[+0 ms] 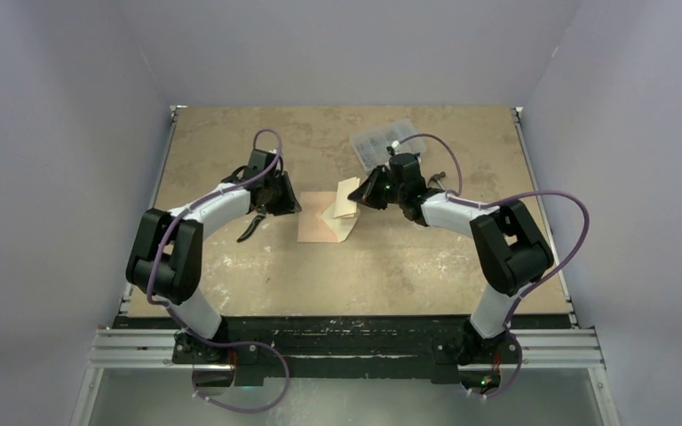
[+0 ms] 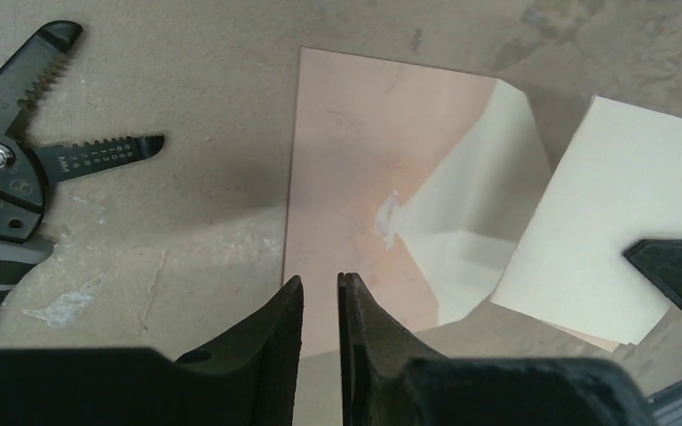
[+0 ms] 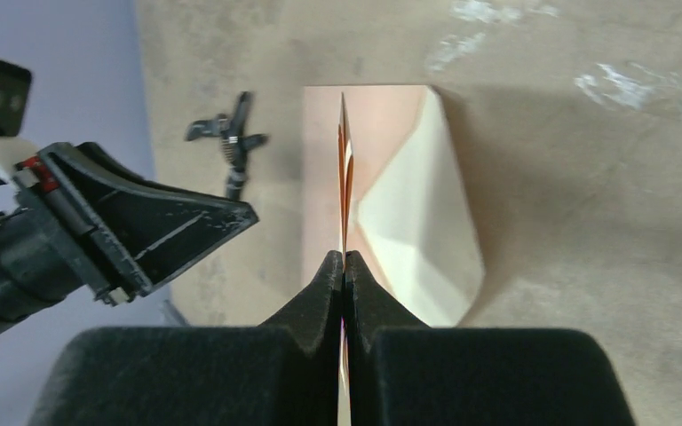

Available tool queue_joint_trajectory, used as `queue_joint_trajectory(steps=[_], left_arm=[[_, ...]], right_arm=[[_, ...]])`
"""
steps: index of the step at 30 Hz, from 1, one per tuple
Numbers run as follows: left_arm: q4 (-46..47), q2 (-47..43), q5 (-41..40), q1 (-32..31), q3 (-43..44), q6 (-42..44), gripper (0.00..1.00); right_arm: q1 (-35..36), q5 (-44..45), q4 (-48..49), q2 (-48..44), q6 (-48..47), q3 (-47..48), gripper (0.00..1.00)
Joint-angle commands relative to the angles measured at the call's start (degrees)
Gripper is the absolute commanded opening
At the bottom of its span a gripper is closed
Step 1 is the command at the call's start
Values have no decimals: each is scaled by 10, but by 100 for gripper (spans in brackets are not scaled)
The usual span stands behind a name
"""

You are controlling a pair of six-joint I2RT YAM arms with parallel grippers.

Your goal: Place the letter into the envelope and seal it

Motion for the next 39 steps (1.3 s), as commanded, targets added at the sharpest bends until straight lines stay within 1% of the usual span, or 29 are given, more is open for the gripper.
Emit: queue_joint_trajectory(steps=[1,4,6,8,10,13,19,21,24,26,29,32,36,39], left_arm=[[-10,45,-32,-1,23,11,20],[-23,69,-34,-1,29,8,19],[-24,77,-36,-1,24,7,19],[-32,85,-43,-1,22,5,19],[-48,95,-64,-1,23,0,19],[-57,103,-86,-1,20,-14,21],[-44,104,-70,-1,5,-45,25],[-35,104,-59,-1,0,-51,25],[-23,112,-31,-2,-7,-59,21],[-17,119,-14,-2,-13,-67,14],[-13,124,-7,-2,-21,-78,9],[-13,126,-9,-2,-24,-86,8],[-10,119,-12,-2,-31,-101,4],[-4,109,-11,-2,-37,-112,3]], right_arm=[[8,55,-44,25,-27,25,0],[9,64,-35,38,-45,17,0],[12,70,12,40,-78,4,0],[14,77,52,44,-130,-2,0],[14,78,74,49,-153,-9,0],[16,66,104,61,-162,-21,0],[27,50,130,79,-144,-43,0],[30,49,127,80,-133,-47,0],[33,52,116,81,-117,-47,0],[34,60,101,82,-108,-40,0],[36,74,73,82,-98,-28,0],[37,91,30,81,-85,-14,0],[37,107,-37,81,-41,0,0],[37,107,-45,66,-23,0,0]])
